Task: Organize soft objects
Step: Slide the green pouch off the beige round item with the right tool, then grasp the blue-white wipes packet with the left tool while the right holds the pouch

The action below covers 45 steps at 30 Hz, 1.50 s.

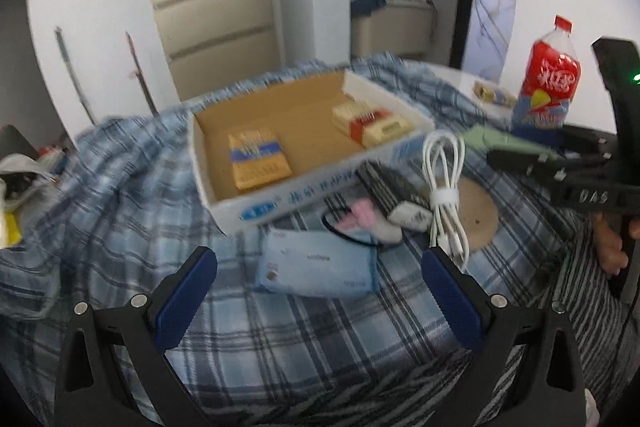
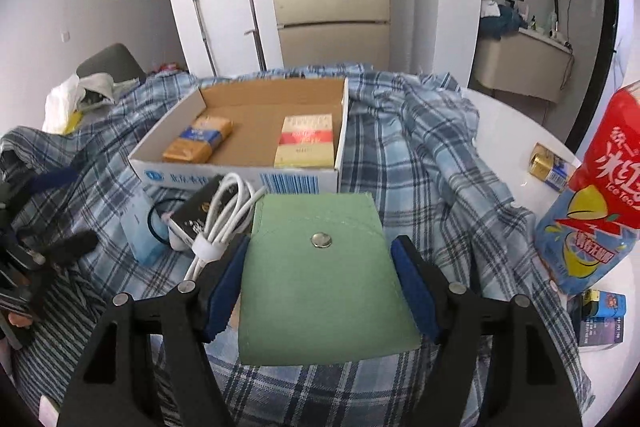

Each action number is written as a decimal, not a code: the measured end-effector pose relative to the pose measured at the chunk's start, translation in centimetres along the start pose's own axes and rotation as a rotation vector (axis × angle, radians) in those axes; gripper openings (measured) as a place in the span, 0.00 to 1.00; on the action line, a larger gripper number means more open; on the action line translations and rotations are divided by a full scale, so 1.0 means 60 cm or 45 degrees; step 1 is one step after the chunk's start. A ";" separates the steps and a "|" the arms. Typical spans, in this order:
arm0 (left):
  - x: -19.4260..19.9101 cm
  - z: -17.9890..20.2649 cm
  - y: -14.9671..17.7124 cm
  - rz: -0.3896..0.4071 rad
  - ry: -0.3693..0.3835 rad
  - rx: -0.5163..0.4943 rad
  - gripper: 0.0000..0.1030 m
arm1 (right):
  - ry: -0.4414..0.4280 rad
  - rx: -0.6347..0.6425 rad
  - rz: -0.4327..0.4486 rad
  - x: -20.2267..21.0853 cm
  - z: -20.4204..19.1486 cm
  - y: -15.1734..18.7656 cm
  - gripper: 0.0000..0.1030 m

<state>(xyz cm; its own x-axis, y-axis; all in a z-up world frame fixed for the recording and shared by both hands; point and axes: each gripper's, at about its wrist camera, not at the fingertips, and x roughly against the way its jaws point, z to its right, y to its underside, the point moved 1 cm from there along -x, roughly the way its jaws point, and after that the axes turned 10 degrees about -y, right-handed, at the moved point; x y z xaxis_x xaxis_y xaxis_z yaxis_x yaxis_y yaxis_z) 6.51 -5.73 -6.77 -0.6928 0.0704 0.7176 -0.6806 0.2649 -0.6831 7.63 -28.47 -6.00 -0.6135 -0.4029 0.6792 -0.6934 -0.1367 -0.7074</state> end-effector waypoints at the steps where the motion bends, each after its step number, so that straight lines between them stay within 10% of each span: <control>1: -0.011 -0.001 0.000 -0.043 0.043 0.001 1.00 | 0.005 -0.002 0.020 0.004 0.000 -0.001 0.69; 9: -0.056 0.002 -0.008 -0.200 0.095 -0.055 1.00 | 0.015 -0.044 0.096 0.022 0.009 -0.008 0.52; 23: -0.100 0.004 -0.010 -0.280 0.070 -0.100 0.99 | 0.023 -0.110 0.012 0.000 0.027 -0.004 0.63; 25: -0.101 0.004 -0.009 -0.280 0.080 -0.097 0.75 | 0.026 -0.115 0.012 0.001 0.027 -0.003 0.63; 29: -0.099 0.001 -0.009 -0.272 0.086 -0.082 0.73 | 0.031 -0.129 0.013 0.001 0.031 -0.003 0.63; 45: 0.032 -0.036 0.004 0.045 -0.001 0.055 0.71 | 0.085 -0.260 -0.083 0.028 0.052 -0.001 0.75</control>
<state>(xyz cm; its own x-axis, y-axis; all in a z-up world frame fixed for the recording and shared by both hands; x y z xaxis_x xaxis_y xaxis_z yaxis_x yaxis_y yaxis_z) 5.53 -3.43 -5.25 -0.7168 0.0784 0.6929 -0.6654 0.2204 -0.7133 7.81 -31.97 -5.43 -0.5839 -0.3377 0.7383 -0.7903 0.0286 -0.6120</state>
